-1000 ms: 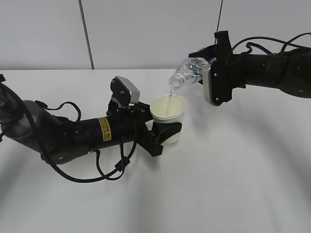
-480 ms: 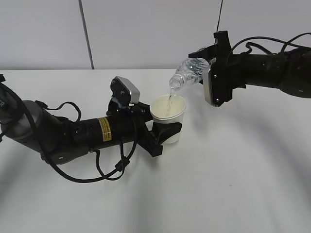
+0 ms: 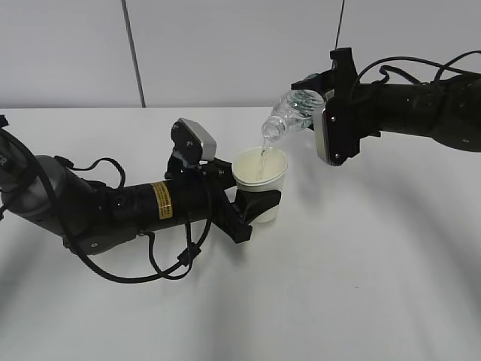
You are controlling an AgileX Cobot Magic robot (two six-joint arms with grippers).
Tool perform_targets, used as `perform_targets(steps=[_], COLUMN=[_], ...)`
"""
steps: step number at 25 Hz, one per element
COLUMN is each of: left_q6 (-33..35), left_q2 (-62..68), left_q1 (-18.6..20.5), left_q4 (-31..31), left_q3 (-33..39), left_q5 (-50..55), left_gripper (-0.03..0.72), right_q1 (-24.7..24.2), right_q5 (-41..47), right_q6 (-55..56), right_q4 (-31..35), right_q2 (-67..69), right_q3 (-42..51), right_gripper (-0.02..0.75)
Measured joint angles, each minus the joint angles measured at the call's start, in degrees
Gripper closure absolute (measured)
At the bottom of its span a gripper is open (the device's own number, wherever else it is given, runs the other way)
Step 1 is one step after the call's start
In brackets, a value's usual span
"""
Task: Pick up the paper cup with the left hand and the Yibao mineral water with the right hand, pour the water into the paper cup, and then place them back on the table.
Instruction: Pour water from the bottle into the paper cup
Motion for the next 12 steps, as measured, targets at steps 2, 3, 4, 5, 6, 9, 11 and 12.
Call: perform_targets(steps=[2, 3, 4, 5, 6, 9, 11, 12], left_q6=[0.00, 0.00, 0.00, 0.00, 0.00, 0.00, 0.00, 0.00], left_q2=[0.00, 0.00, 0.00, 0.00, 0.00, 0.00, 0.00, 0.00], left_q1=[0.00, 0.00, 0.00, 0.00, 0.00, 0.00, 0.00, 0.00], left_q4=[0.13, 0.12, 0.14, 0.25, 0.30, 0.36, 0.41, 0.48], left_q3=[0.00, 0.00, 0.00, 0.00, 0.00, 0.00, 0.00, 0.00], left_q5=[0.00, 0.00, 0.00, 0.00, 0.00, 0.00, 0.00, 0.00], left_gripper=[0.263, 0.263, 0.263, 0.263, 0.263, 0.263, 0.263, 0.263], right_q1=[0.00, 0.00, 0.00, 0.00, 0.00, 0.00, 0.00, 0.00], right_q5=[0.00, 0.00, 0.00, 0.00, 0.00, 0.00, 0.00, 0.00], right_q6=[0.00, 0.00, 0.00, -0.03, -0.03, -0.25, -0.25, -0.34], right_q4=[0.00, 0.00, 0.00, 0.00, 0.00, 0.00, 0.00, 0.00], right_q2=[0.00, 0.00, 0.00, 0.00, 0.00, 0.00, 0.00, 0.00], right_q3=[0.00, 0.00, 0.00, 0.00, 0.00, 0.00, 0.00, 0.00], right_gripper=[0.300, 0.300, 0.300, 0.301, 0.301, 0.301, 0.301, 0.301])
